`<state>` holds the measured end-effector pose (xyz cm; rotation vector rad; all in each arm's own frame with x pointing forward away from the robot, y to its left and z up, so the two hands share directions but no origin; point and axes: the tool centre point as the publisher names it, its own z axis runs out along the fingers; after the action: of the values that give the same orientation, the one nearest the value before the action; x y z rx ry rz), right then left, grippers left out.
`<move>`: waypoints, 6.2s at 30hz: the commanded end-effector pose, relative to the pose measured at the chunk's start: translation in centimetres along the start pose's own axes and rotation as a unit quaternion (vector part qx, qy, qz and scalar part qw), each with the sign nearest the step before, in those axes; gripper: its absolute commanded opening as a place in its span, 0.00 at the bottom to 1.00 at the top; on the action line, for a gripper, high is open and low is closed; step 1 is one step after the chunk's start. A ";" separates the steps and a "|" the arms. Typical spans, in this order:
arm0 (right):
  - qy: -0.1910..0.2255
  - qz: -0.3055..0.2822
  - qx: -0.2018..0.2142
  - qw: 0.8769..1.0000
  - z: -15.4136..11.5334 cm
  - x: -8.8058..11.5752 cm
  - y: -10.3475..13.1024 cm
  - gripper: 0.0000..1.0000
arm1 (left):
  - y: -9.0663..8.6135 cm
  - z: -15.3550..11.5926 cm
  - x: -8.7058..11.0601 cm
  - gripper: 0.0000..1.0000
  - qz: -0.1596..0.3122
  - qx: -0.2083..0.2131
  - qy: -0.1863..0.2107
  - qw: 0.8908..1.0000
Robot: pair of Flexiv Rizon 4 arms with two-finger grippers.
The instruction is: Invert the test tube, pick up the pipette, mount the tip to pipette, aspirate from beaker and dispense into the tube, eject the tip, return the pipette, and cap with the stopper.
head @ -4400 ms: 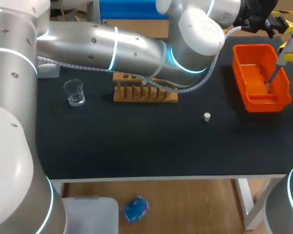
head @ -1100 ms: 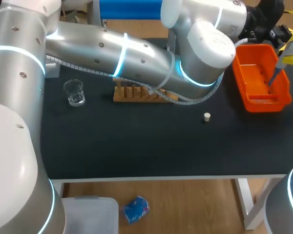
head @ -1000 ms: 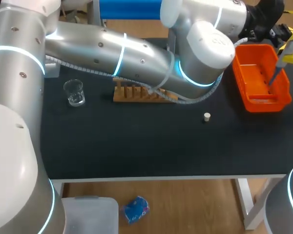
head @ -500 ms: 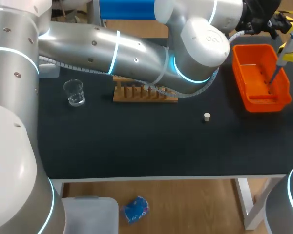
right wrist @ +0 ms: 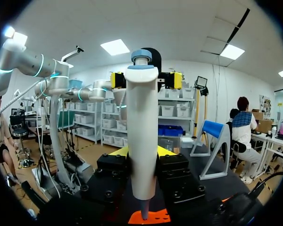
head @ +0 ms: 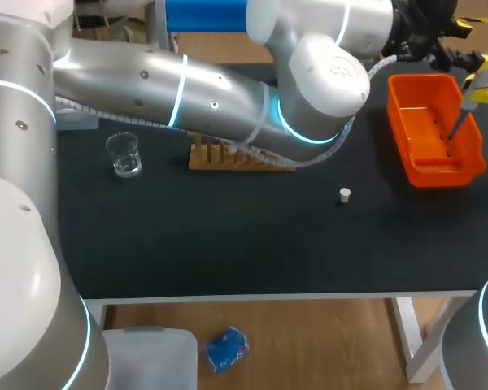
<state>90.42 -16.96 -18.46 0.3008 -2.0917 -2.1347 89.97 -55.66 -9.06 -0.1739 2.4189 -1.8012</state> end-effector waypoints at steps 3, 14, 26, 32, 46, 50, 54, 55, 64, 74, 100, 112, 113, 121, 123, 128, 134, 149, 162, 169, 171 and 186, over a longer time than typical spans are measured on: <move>0.002 0.000 0.002 1.000 -0.1 -0.1 0.1 0.00 | 1.6 -0.1 0.3 1.00 -0.008 0.044 -0.001 0.999; 0.002 0.000 0.002 1.000 -0.1 -0.1 0.1 0.00 | 4.0 -1.1 1.6 1.00 -0.024 0.059 0.015 0.998; 0.002 0.000 0.002 1.000 -0.1 -0.1 0.1 0.00 | 9.5 -5.7 5.5 1.00 -0.054 0.097 -0.020 0.994; 0.002 0.000 0.002 1.000 -0.1 -0.1 0.1 0.00 | 9.8 -5.9 5.7 1.00 -0.060 0.100 -0.028 0.993; 0.002 0.000 0.002 1.000 -0.1 -0.1 0.1 0.00 | 13.1 -6.4 5.5 1.00 -0.064 0.137 -0.020 0.988; 0.002 0.000 0.002 1.000 -0.1 -0.1 0.1 0.00 | 15.4 -8.7 5.9 1.00 -0.133 0.141 -0.068 0.979; 0.002 0.000 0.002 1.000 -0.1 -0.1 0.1 0.00 | 16.4 -10.5 5.9 1.00 -0.149 0.142 -0.099 0.974; 0.002 0.000 0.002 1.000 -0.1 -0.1 0.1 0.00 | 16.6 -10.8 5.8 1.00 -0.147 0.149 -0.100 0.973; 0.002 0.000 0.002 1.000 -0.1 -0.1 0.1 0.00 | 16.9 -11.5 4.4 1.00 -0.099 0.159 0.014 0.982; 0.002 0.000 0.002 1.000 -0.1 -0.1 0.1 0.00 | 17.4 -11.5 2.2 1.00 -0.128 0.105 0.103 0.981; 0.002 0.000 0.002 1.000 -0.1 -0.1 0.1 0.00 | 18.3 -12.6 5.7 1.00 0.007 0.170 0.097 0.981; 0.002 0.000 0.002 1.000 -0.1 -0.1 0.1 0.00 | 20.0 -17.0 11.2 1.00 0.012 0.164 -0.056 0.985; 0.002 0.000 0.002 1.000 -0.1 -0.1 0.1 0.00 | 20.4 -17.2 11.3 1.00 0.008 0.168 -0.058 0.984; 0.002 0.000 0.002 1.000 -0.1 -0.1 0.1 0.00 | 22.0 -20.8 9.9 1.00 -0.009 0.190 -0.102 0.976; 0.002 0.000 0.002 1.000 -0.1 -0.1 0.1 0.00 | 21.4 -21.8 9.2 1.00 0.006 0.186 -0.104 0.977; 0.002 0.000 0.002 1.000 -0.1 -0.1 0.1 0.00 | 20.6 -23.0 7.8 1.00 0.017 0.175 -0.095 0.980; 0.002 0.000 0.002 1.000 -0.1 -0.1 0.1 0.00 | 20.0 -23.7 6.9 1.00 0.019 0.162 -0.089 0.983; 0.002 0.000 0.002 1.000 -0.1 -0.1 0.1 0.00 | 16.6 -25.5 3.9 1.00 0.023 0.097 -0.038 0.994; 0.002 0.000 0.002 1.000 -0.1 -0.1 0.1 0.00 | 15.3 -25.9 4.3 1.00 -0.034 0.082 -0.033 0.995; 0.002 0.000 0.002 1.000 -0.1 -0.1 0.1 0.00 | 16.3 -25.9 5.1 1.00 -0.038 0.113 -0.049 0.992; 0.002 0.000 0.002 1.000 -0.1 -0.1 0.1 0.00 | 16.4 -25.9 5.2 1.00 -0.037 0.115 -0.049 0.991; 0.002 0.000 0.002 1.000 -0.1 -0.1 0.1 0.00 | 16.7 -25.7 5.1 1.00 -0.022 0.122 -0.055 0.991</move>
<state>90.41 -16.95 -18.45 0.3009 -2.0918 -2.1346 80.48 -27.29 -17.57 -0.2934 2.1495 -2.0082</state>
